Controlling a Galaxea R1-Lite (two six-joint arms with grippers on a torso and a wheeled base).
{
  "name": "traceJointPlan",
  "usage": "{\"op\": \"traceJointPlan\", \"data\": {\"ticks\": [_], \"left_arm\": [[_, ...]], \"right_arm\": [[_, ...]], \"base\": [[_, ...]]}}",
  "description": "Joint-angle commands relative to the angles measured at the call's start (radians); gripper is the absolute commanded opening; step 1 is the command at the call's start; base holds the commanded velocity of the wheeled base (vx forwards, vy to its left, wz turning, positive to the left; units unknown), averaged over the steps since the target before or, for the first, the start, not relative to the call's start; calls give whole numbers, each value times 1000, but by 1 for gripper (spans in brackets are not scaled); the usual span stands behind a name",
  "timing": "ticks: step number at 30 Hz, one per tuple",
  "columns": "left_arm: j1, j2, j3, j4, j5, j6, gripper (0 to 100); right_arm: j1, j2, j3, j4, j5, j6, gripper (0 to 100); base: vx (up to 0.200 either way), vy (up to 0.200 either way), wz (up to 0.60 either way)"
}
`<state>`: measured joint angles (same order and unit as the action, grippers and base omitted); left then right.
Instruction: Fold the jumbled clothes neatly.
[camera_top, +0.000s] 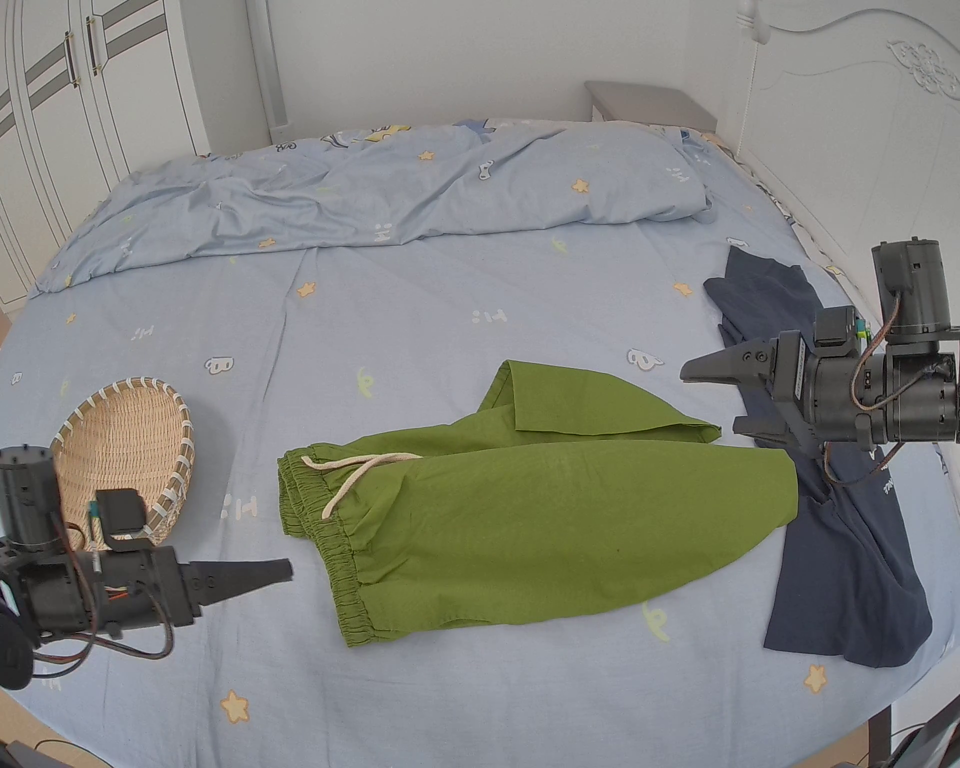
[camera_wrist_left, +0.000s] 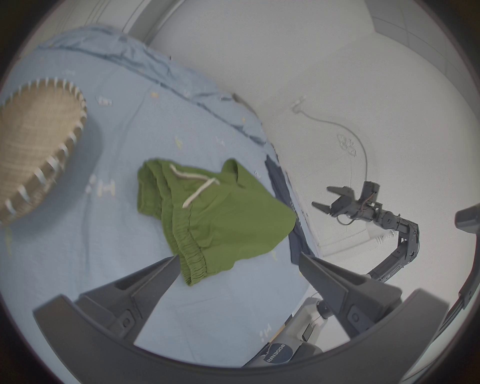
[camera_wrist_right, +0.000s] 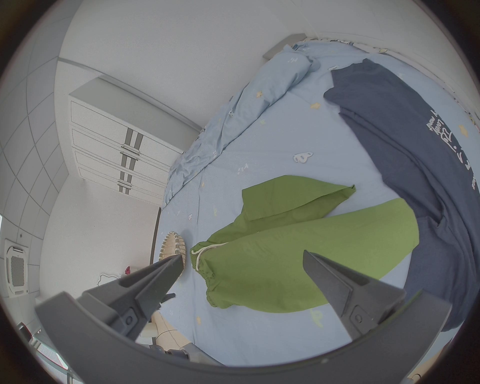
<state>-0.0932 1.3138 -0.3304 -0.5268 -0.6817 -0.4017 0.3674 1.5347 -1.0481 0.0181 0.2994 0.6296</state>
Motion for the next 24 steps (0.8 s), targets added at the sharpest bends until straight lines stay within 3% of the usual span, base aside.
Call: {"op": "traceJointPlan", "data": {"ticks": [1, 16, 24], "left_arm": [[-39, 479, 82, -237, -101, 40, 100], [-82, 545, 57, -240, -101, 30, 100], [-102, 633, 50, -383, -99, -17, 100]], "right_arm": [[-84, -53, 131, -90, 15, -13, 100], [-84, -54, 132, -90, 15, -13, 100], [-82, -56, 132, -90, 15, -13, 100]], "base": [[0, 0, 0], [0, 0, 0], [0, 0, 0]]}}
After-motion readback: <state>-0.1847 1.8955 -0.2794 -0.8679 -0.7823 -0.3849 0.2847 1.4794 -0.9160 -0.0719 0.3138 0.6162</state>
